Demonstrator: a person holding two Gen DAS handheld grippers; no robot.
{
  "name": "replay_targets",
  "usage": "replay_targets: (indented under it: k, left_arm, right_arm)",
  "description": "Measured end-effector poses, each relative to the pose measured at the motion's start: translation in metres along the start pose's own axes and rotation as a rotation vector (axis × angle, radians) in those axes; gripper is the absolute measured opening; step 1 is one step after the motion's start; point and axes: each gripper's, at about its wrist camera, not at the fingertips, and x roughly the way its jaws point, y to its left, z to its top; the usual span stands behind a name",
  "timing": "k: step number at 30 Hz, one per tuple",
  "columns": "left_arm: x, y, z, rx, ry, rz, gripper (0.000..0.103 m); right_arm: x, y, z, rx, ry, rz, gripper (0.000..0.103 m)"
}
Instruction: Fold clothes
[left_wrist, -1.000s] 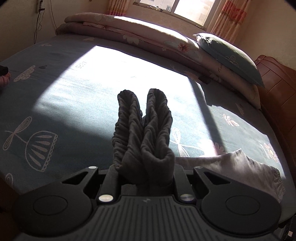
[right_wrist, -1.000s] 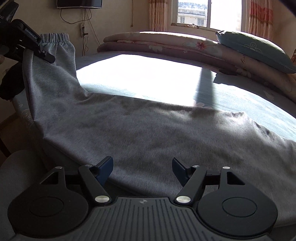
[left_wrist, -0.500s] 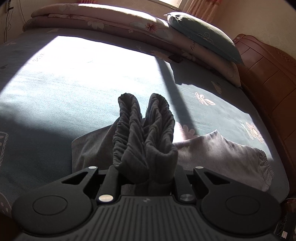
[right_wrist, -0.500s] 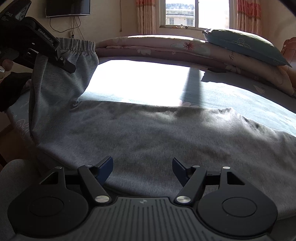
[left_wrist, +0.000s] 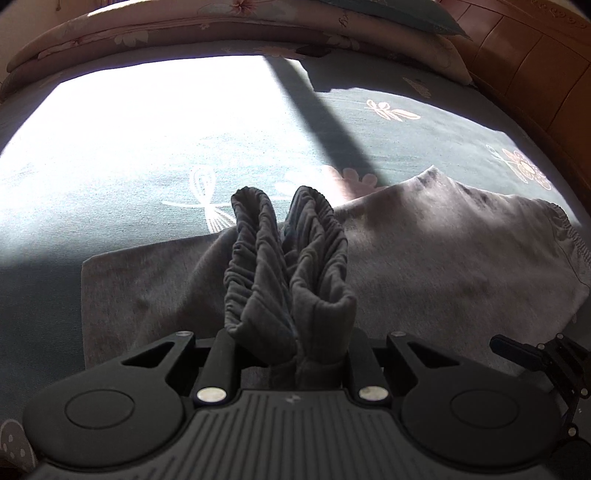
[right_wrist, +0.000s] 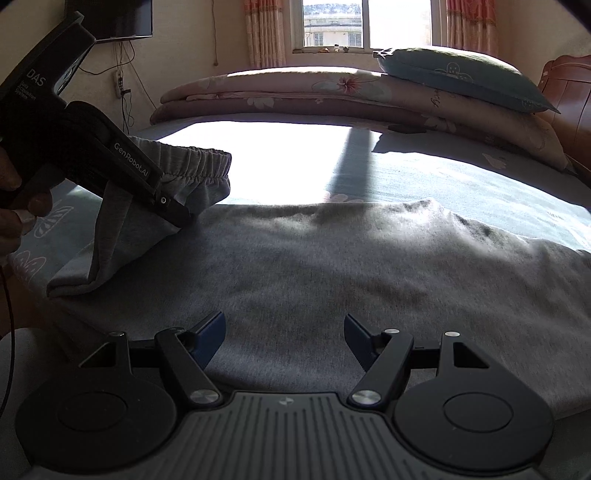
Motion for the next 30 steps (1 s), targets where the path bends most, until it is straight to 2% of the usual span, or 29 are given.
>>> replay_targets:
  k: [3, 9, 11, 13, 16, 18, 21, 24, 25, 28, 30]
  left_arm:
    - [0.000, -0.010, -0.004, 0.074, -0.009, 0.043, 0.016]
    - [0.002, -0.025, -0.011, 0.156, -0.007, 0.032, 0.037]
    - [0.001, -0.027, -0.016, 0.182, -0.004, 0.012, 0.042]
    - [0.002, -0.031, -0.020, 0.223, 0.019, -0.043, 0.057]
    - [-0.009, -0.028, -0.029, 0.237, 0.045, -0.155, 0.066]
    - [-0.021, -0.024, -0.033, 0.240, 0.028, -0.169, 0.067]
    - [-0.042, -0.010, -0.036, 0.260, -0.036, -0.130, 0.074]
    - [-0.060, 0.009, -0.042, 0.294, -0.093, -0.054, 0.076]
    - [-0.064, 0.016, -0.044, 0.309, -0.106, -0.029, 0.076]
    - [-0.069, 0.034, -0.055, 0.314, -0.098, -0.006, 0.076]
    - [-0.071, 0.041, -0.067, 0.323, -0.091, -0.021, 0.076]
  right_arm:
    - [0.002, -0.004, -0.001, 0.014, 0.003, -0.004, 0.075]
    - [0.007, -0.007, -0.002, 0.035, 0.015, 0.000, 0.075]
    - [0.007, -0.007, -0.002, 0.034, 0.015, -0.002, 0.075]
    - [0.006, -0.008, -0.001, 0.034, 0.015, -0.003, 0.076]
    - [0.006, -0.010, -0.001, 0.045, 0.016, -0.007, 0.076]
    - [0.006, -0.012, 0.000, 0.057, 0.017, -0.004, 0.076]
    - [0.004, -0.013, 0.002, 0.074, 0.015, 0.004, 0.076]
    - [0.001, -0.017, 0.006, 0.103, 0.004, 0.041, 0.076]
    - [0.004, -0.019, 0.010, 0.138, 0.006, 0.081, 0.076]
    - [0.012, -0.029, 0.021, 0.255, 0.018, 0.211, 0.075]
    - [0.018, -0.035, 0.028, 0.334, 0.026, 0.298, 0.075]
